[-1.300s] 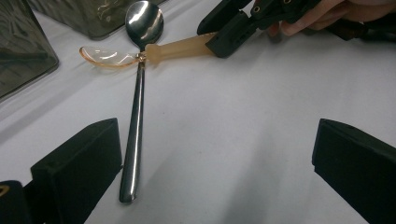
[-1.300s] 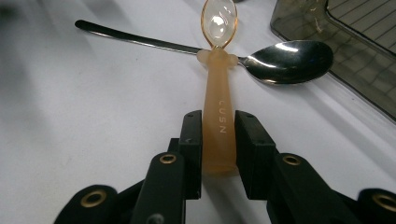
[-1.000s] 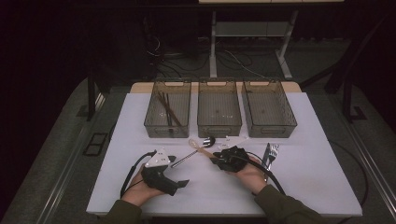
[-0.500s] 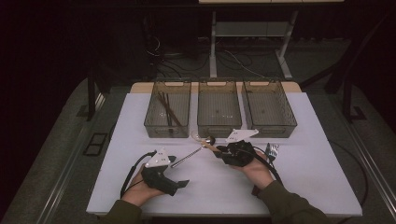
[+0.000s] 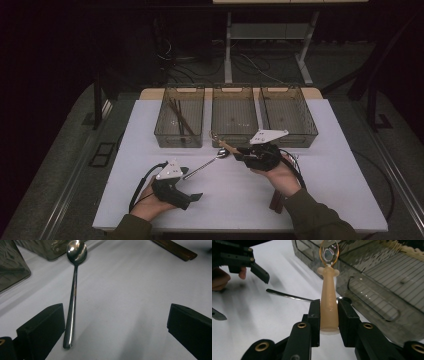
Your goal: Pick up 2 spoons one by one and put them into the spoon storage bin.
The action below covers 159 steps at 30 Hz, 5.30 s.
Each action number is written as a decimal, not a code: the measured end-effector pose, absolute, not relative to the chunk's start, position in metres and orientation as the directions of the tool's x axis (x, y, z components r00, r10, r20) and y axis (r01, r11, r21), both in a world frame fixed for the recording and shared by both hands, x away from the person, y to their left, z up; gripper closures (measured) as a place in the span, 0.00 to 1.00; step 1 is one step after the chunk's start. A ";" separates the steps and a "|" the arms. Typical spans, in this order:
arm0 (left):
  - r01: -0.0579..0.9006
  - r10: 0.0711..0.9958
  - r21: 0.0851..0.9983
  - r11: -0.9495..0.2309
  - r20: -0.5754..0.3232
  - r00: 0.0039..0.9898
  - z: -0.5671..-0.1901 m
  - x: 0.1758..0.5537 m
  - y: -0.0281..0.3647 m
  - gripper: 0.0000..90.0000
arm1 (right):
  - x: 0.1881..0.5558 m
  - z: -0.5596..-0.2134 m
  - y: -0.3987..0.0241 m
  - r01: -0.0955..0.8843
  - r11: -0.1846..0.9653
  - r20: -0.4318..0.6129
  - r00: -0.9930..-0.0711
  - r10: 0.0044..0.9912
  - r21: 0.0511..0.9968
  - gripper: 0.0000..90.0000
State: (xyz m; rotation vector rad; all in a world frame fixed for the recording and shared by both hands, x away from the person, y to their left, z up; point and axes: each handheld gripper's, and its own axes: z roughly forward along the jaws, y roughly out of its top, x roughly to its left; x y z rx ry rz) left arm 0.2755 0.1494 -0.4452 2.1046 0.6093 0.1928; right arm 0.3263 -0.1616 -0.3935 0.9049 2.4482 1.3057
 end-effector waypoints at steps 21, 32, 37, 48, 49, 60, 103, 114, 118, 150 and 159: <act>0.354 0.491 0.809 -0.469 -0.094 0.866 -0.446 0.275 0.148 0.01 | 0.344 -0.382 -0.197 0.460 0.341 0.106 -0.707 0.699 0.820 0.81; 0.362 0.497 0.812 -0.458 -0.104 0.862 -0.447 0.275 0.146 0.01 | 0.363 -0.379 -0.207 0.475 0.326 0.098 -0.672 0.734 0.817 0.81; 0.362 0.496 0.813 -0.456 -0.105 0.862 -0.447 0.275 0.146 0.01 | 0.380 -0.376 -0.205 0.484 0.317 0.096 -0.653 0.751 0.815 0.81; 0.366 0.499 0.816 -0.448 -0.112 0.860 -0.447 0.274 0.146 0.01 | 0.411 -0.381 -0.196 0.518 0.317 0.099 -0.625 0.774 0.794 0.81; 0.365 0.498 0.815 -0.451 -0.110 0.860 -0.446 0.274 0.147 0.01 | 0.412 -0.382 -0.195 0.522 0.312 0.101 -0.619 0.779 0.794 0.81; 0.364 0.496 0.815 -0.452 -0.109 0.861 -0.446 0.274 0.147 0.01 | 0.421 -0.394 -0.190 0.551 0.311 0.126 -0.616 0.777 0.774 0.73; 0.370 0.516 0.811 -0.453 -0.100 0.851 -0.445 0.275 0.150 0.01 | 0.302 -0.415 -0.265 0.456 0.259 0.134 -0.667 0.733 0.852 0.17; 0.386 0.540 0.820 -0.423 -0.113 0.834 -0.442 0.277 0.152 0.02 | 0.273 -0.433 -0.282 0.467 0.289 0.121 -0.669 0.733 0.836 0.17; 0.400 0.572 0.820 -0.410 -0.110 0.813 -0.438 0.281 0.152 0.06 | 0.264 -0.439 -0.286 0.465 0.309 0.099 -0.667 0.738 0.830 0.17; 0.485 0.638 0.742 -0.463 -0.100 0.763 -0.447 0.377 0.085 1.00 | 0.252 -0.444 -0.291 0.480 0.289 0.115 -0.651 0.750 0.828 0.17; 0.484 0.624 0.723 -0.493 -0.094 0.776 -0.453 0.379 0.075 1.00 | 0.252 -0.444 -0.292 0.474 0.288 0.110 -0.650 0.752 0.832 0.17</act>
